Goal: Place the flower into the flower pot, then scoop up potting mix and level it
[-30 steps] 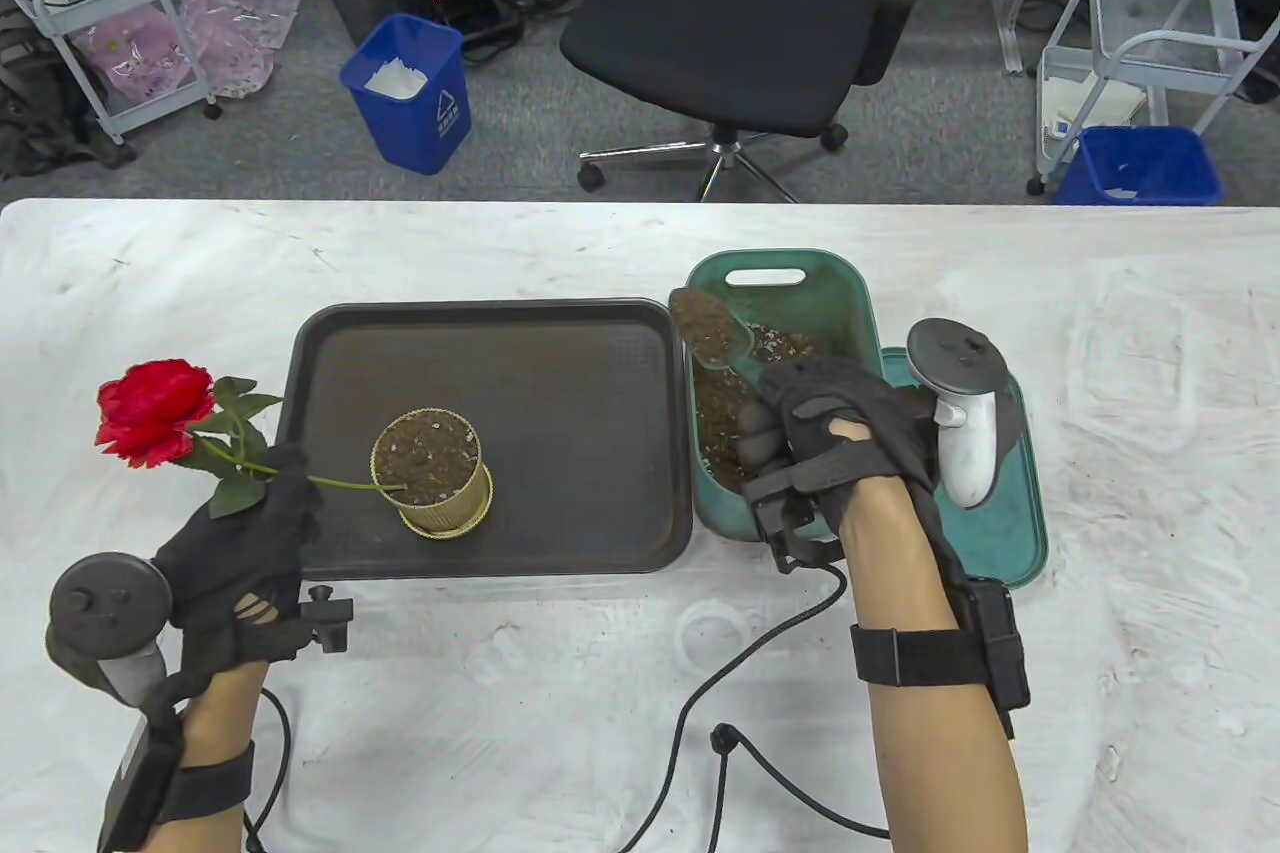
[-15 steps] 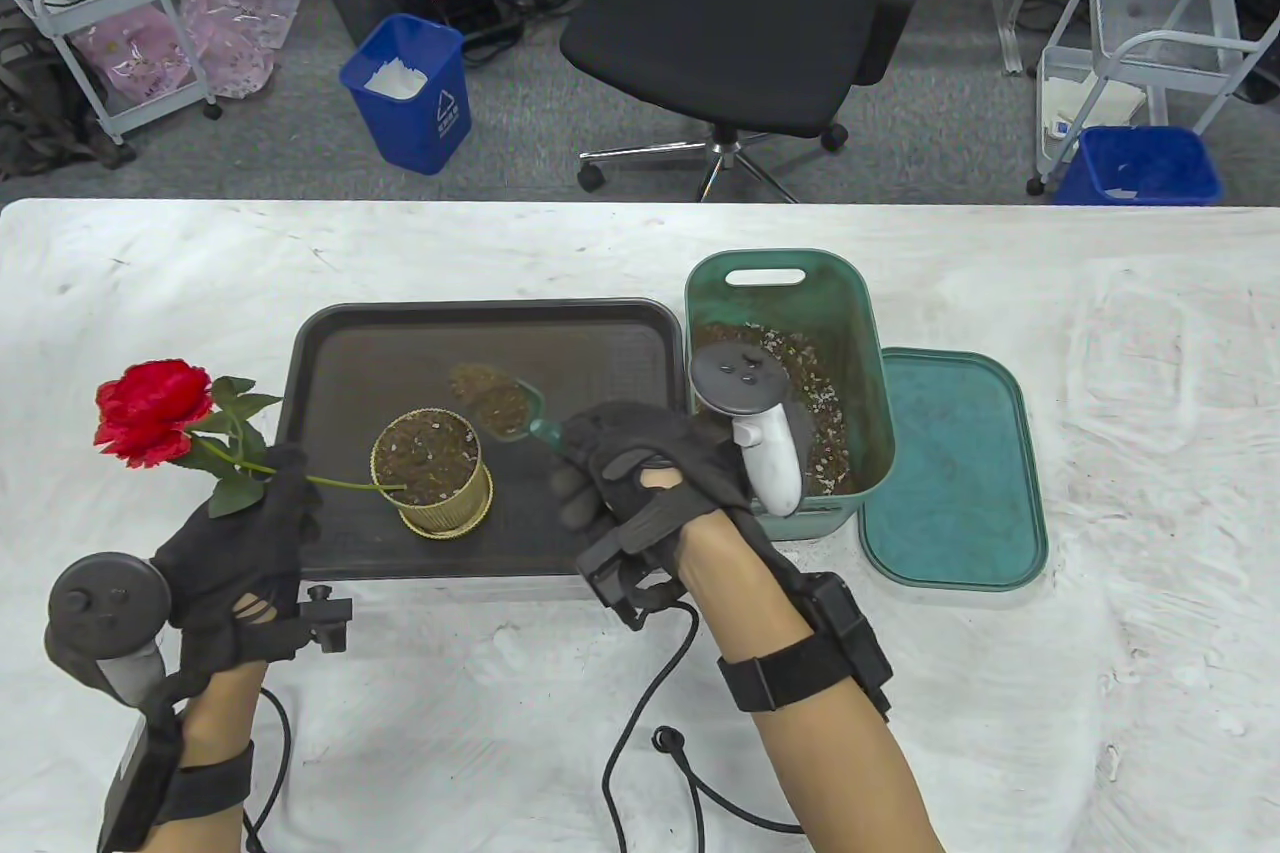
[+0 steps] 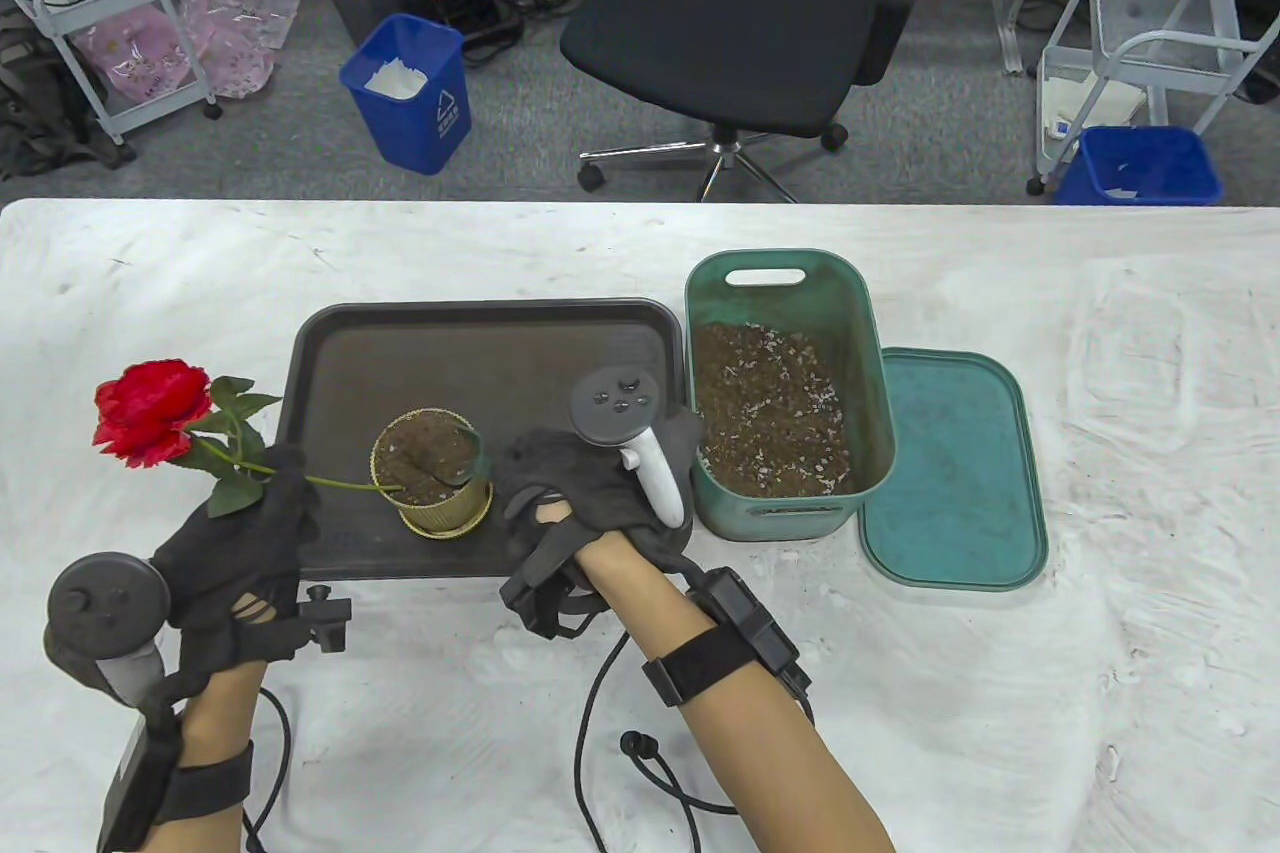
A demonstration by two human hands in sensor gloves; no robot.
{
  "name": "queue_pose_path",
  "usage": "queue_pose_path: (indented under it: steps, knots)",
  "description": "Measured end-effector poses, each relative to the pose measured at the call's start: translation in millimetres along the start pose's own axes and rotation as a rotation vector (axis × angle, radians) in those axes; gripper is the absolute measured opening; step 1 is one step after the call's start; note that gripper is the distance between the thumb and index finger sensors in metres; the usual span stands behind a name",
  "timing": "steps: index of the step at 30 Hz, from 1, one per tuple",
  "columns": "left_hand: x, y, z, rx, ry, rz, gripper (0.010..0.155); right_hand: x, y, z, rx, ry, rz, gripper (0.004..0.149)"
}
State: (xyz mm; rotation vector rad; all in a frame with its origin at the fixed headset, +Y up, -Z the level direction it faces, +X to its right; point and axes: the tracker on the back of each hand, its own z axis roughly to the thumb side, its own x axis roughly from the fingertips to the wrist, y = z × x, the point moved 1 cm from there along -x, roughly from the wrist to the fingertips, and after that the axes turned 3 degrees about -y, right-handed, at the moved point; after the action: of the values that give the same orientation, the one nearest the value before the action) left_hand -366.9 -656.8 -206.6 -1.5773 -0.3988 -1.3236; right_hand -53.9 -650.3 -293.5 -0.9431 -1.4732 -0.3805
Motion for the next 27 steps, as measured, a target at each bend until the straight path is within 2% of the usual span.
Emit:
queue_pose_path:
  steps: [3, 9, 21, 27]
  knots:
    - [0.1, -0.4, -0.3, -0.002, -0.002, 0.003, 0.041, 6.7, -4.3, 9.4, 0.119, 0.076, -0.077, 0.047]
    - [-0.1, -0.4, -0.1, -0.005, 0.001, 0.002, 0.041, 20.7, -10.3, 16.4, 0.224, 0.193, -0.168, 0.048]
    - [0.1, -0.4, -0.3, -0.003, 0.001, 0.001, 0.041, 29.9, -15.4, 16.4, 0.262, 0.246, -0.247, 0.049]
    - [0.1, 0.2, 0.3, -0.005, 0.009, -0.002, 0.041, 36.0, -14.5, 19.9, 0.339, 0.296, -0.308, 0.049]
